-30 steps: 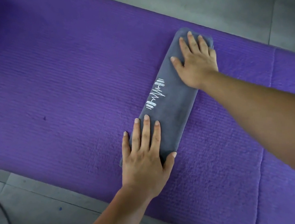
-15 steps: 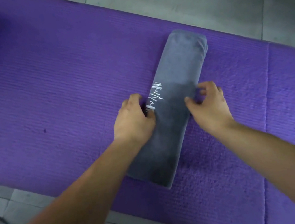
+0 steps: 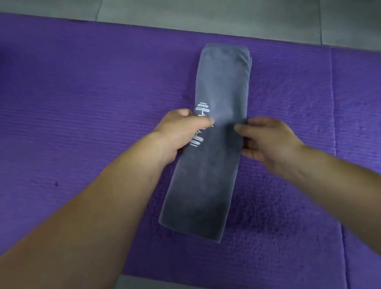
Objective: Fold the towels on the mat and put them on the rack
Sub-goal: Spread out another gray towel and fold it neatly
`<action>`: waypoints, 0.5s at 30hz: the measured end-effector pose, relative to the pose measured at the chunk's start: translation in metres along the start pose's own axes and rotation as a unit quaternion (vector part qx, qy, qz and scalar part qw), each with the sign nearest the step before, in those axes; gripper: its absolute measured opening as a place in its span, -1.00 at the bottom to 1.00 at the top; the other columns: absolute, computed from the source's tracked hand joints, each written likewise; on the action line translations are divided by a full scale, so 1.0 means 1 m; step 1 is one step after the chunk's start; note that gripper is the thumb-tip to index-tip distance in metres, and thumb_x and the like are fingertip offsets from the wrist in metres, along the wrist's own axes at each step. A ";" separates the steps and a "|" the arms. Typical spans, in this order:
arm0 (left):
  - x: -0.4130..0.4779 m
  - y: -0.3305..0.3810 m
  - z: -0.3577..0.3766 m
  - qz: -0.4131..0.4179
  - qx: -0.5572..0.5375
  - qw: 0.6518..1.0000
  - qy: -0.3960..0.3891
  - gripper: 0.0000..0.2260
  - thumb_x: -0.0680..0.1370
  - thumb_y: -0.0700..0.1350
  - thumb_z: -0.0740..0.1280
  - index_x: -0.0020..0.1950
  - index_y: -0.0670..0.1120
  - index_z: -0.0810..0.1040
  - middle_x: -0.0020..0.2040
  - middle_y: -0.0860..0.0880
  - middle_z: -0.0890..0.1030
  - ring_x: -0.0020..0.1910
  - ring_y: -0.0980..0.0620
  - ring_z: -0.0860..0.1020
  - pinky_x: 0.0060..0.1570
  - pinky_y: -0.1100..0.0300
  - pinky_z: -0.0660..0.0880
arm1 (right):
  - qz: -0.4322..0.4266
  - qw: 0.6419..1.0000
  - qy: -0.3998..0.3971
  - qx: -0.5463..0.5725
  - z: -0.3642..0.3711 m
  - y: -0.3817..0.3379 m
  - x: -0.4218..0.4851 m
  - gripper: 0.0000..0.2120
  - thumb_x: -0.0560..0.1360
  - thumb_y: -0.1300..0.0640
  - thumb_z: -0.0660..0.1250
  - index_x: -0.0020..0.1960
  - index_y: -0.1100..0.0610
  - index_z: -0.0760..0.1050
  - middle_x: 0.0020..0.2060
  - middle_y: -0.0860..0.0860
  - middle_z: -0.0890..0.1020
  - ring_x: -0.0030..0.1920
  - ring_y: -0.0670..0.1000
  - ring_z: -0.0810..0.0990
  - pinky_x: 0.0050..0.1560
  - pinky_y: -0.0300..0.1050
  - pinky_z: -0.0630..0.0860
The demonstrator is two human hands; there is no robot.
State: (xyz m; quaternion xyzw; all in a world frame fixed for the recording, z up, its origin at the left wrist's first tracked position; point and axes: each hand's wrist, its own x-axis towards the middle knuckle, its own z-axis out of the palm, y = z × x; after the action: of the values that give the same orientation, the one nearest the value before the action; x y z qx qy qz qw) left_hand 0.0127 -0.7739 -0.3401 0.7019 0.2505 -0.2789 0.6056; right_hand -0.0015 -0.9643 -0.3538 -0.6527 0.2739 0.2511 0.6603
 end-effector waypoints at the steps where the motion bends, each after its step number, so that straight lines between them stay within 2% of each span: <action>1: -0.004 0.001 0.003 0.012 -0.049 0.999 -0.001 -0.73 0.49 -0.15 0.51 0.12 -0.25 0.63 -0.02 -0.19 0.73 -0.02 -0.15 0.72 0.08 -0.11 0.63 | 0.005 0.999 -0.013 0.047 -0.001 -0.001 -0.002 -0.85 0.56 0.17 0.41 0.11 0.20 0.60 -0.03 0.07 0.74 0.04 0.09 0.72 -0.02 -0.04 0.64; 4: -0.021 0.010 0.008 0.054 -0.161 0.985 -0.024 -0.91 0.53 -0.18 0.47 -0.01 -0.18 0.66 -0.05 -0.20 0.72 -0.11 -0.12 0.70 0.02 -0.06 0.64 | 0.000 0.994 -0.055 0.092 -0.006 -0.009 -0.010 -0.64 0.58 0.01 0.36 0.30 0.19 0.56 0.14 0.06 0.71 0.22 0.10 0.65 0.05 -0.06 0.61; 7: -0.037 0.031 0.010 0.130 -0.125 0.983 -0.027 -0.84 0.55 -0.13 0.47 0.03 -0.22 0.68 -0.02 -0.18 0.73 -0.05 -0.07 0.71 0.04 0.04 0.65 | -0.064 0.983 -0.134 0.113 -0.014 -0.023 -0.023 -0.55 0.61 0.03 0.33 0.44 0.18 0.44 0.29 0.09 0.62 0.33 0.09 0.58 0.35 0.05 0.48; 8: -0.040 0.039 0.010 0.165 -0.091 0.982 -0.010 -0.82 0.55 -0.11 0.47 0.06 -0.20 0.69 -0.01 -0.15 0.74 -0.01 -0.05 0.71 0.10 0.02 0.64 | -0.110 0.979 -0.132 0.110 -0.017 -0.030 -0.029 -0.53 0.60 0.10 0.35 0.47 0.18 0.39 0.30 0.10 0.61 0.32 0.09 0.58 0.35 0.07 0.48; 10: -0.044 0.055 0.011 0.236 -0.012 0.970 0.051 -0.84 0.53 -0.03 0.49 0.04 -0.07 0.71 0.07 -0.07 0.72 0.08 0.00 0.69 0.19 -0.01 0.60 | -0.212 0.970 -0.098 0.072 -0.021 -0.044 -0.040 -0.44 0.56 0.25 0.38 0.51 0.14 0.29 0.24 0.09 0.65 0.27 0.08 0.62 0.25 -0.03 0.53; 12: -0.047 0.068 0.008 0.294 0.068 0.947 0.107 -0.82 0.49 0.08 0.51 0.06 0.07 0.69 0.31 0.02 0.55 0.30 0.12 0.53 0.31 0.19 0.48 | -0.291 0.953 -0.081 0.036 -0.025 -0.057 -0.050 -0.34 0.53 0.37 0.37 0.53 0.06 0.20 0.14 0.04 0.69 0.20 0.03 0.65 0.16 -0.13 0.56; 14: -0.052 0.076 0.003 0.357 0.100 0.926 0.079 -0.72 0.47 0.06 0.52 0.16 0.05 0.65 0.42 0.07 0.42 0.40 0.22 0.41 0.31 0.37 0.39 | -0.350 0.933 -0.080 -0.014 -0.032 -0.066 -0.055 -0.25 0.51 0.39 0.40 0.55 0.04 0.14 0.12 -0.01 0.67 0.18 -0.01 0.65 0.14 -0.12 0.57; 15: -0.055 0.076 0.001 0.389 0.102 0.914 0.054 -0.67 0.47 0.00 0.52 0.20 -0.01 0.63 0.42 0.06 0.45 0.38 0.23 0.43 0.30 0.36 0.40 | -0.361 0.928 -0.079 -0.041 -0.035 -0.071 -0.058 -0.21 0.49 0.36 0.44 0.57 0.03 0.13 0.14 -0.03 0.65 0.19 0.00 0.64 0.15 -0.09 0.58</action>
State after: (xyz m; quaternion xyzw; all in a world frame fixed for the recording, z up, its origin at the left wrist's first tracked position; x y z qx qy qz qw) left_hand 0.0256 -0.7865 -0.2478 0.8157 -0.0402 -0.0072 0.5771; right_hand 0.0040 -0.9990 -0.2624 -0.7123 -0.0441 0.0571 0.6982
